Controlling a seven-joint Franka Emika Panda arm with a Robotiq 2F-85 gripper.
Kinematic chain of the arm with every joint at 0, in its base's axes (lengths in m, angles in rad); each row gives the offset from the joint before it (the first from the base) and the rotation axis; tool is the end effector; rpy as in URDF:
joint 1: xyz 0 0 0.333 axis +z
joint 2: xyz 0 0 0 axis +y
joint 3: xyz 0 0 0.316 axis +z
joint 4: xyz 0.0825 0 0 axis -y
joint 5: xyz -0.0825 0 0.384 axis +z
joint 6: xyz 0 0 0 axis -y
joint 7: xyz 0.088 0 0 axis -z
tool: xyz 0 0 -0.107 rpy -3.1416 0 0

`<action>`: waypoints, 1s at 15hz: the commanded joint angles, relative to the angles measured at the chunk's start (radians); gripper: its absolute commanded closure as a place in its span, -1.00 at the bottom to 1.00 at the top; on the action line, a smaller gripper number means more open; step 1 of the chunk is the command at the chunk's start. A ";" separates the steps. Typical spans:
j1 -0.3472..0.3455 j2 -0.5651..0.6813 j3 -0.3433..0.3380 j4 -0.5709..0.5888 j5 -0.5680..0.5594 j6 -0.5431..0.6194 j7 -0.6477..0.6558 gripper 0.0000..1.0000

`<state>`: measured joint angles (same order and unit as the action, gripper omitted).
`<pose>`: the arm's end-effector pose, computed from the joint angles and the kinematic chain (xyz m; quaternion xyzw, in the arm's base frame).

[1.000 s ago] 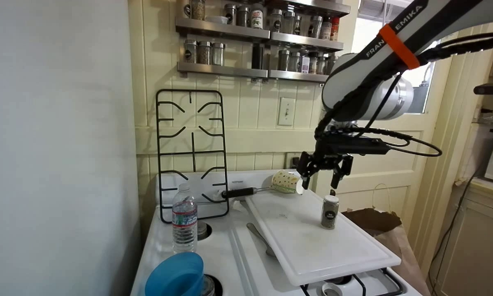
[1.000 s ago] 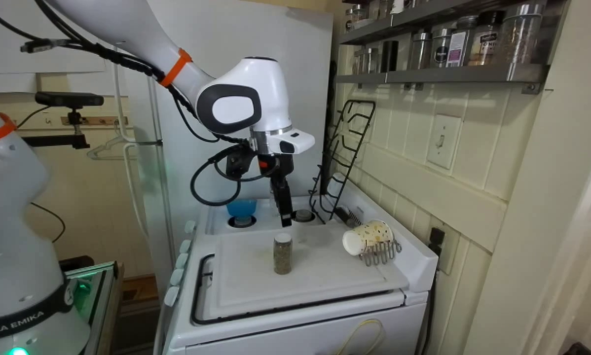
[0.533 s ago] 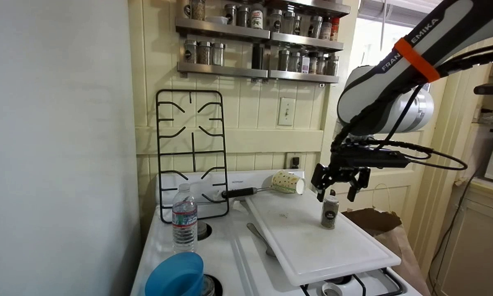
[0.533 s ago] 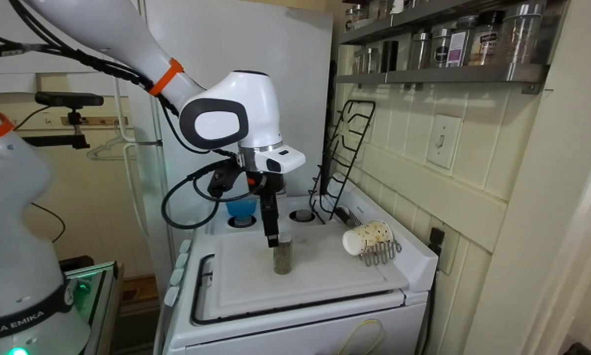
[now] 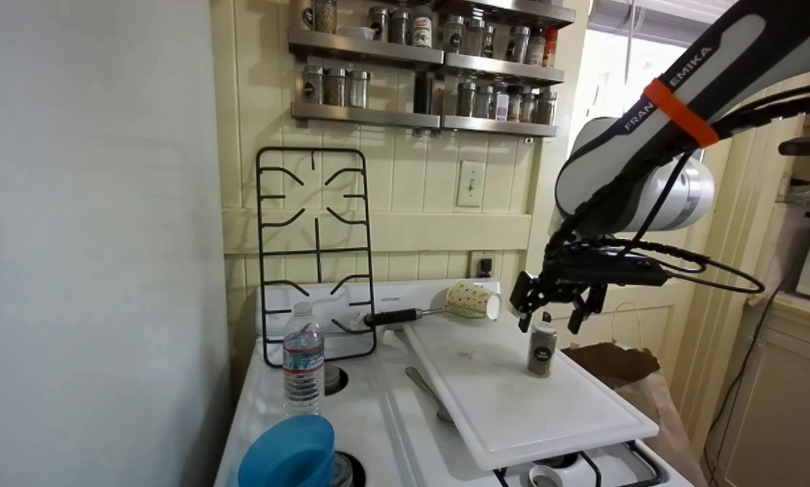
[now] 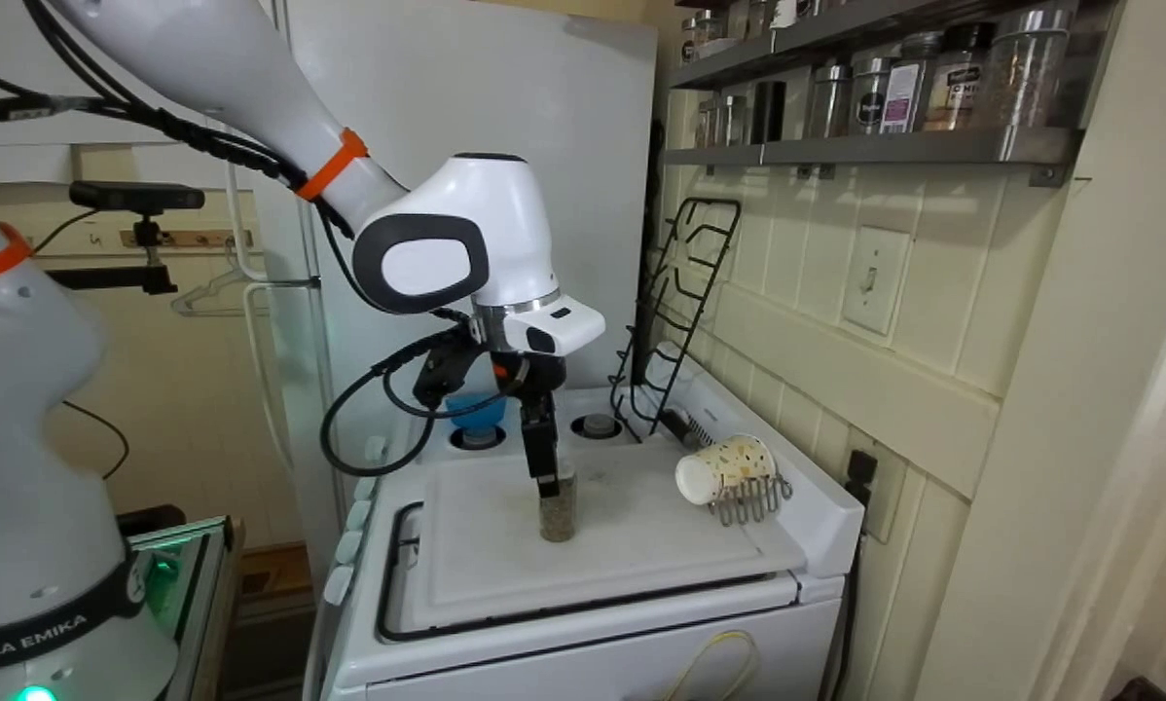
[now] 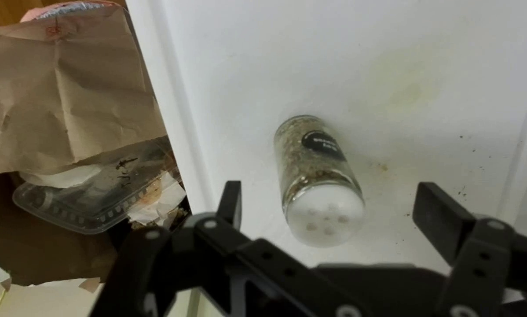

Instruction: Remove the bottle from the blue bowl, then move the blue bowl to the left, then move the bottle at the right to the left

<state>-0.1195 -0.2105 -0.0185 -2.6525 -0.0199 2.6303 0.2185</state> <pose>0.4275 -0.0587 0.3299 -0.9812 0.1684 -0.0941 0.0001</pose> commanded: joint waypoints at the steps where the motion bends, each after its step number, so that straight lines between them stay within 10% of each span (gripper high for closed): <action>1: 0.017 0.050 0.000 0.022 0.023 0.028 0.014 -1.00; 10: 0.018 0.090 -0.002 0.044 0.004 0.018 0.035 0.43; 15: 0.070 0.026 0.013 0.041 0.086 0.010 -0.016 0.52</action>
<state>-0.1002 -0.1361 -0.0163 -2.6111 -0.0045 2.6399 0.2325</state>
